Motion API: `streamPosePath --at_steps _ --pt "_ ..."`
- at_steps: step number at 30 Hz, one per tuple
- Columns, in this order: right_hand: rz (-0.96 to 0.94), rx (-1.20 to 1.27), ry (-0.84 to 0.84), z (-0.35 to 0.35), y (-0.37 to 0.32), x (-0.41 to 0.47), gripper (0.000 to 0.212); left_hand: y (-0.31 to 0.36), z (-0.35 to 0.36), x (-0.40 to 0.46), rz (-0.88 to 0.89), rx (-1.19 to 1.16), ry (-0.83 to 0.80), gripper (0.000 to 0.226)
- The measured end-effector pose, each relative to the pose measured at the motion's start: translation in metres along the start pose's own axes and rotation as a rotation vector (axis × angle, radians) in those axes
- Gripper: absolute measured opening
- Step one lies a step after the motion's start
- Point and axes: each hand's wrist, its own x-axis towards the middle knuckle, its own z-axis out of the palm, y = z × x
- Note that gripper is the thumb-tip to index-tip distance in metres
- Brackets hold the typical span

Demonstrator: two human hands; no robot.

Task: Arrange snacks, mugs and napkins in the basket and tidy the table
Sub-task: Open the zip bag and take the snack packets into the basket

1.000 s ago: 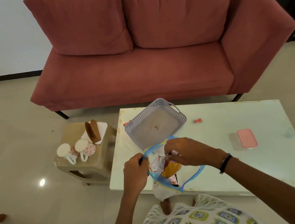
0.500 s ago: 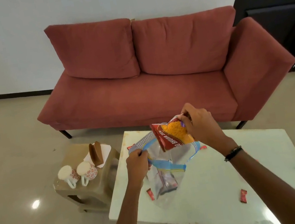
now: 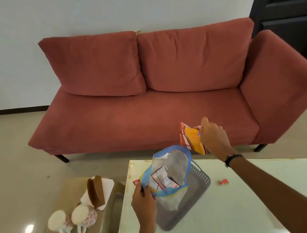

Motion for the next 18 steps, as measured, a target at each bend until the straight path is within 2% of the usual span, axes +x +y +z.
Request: streamPosePath --at_steps 4,12,15,18 --pt "0.041 -0.099 -0.194 0.089 0.029 0.027 0.018 -0.018 0.017 0.043 -0.015 -0.016 0.025 0.019" --pt "-0.045 -0.304 -0.457 0.229 0.056 0.082 0.031 -0.068 0.030 0.097 -0.052 0.015 -0.015 0.028" --pt "-0.078 -0.315 -0.470 0.265 0.055 0.102 0.033 -0.077 0.033 0.104 -0.013 0.018 -0.027 0.027" --pt "0.066 -0.122 -0.362 0.291 0.059 0.101 0.026 -0.082 0.035 0.104 -0.006 0.001 -0.032 0.027"
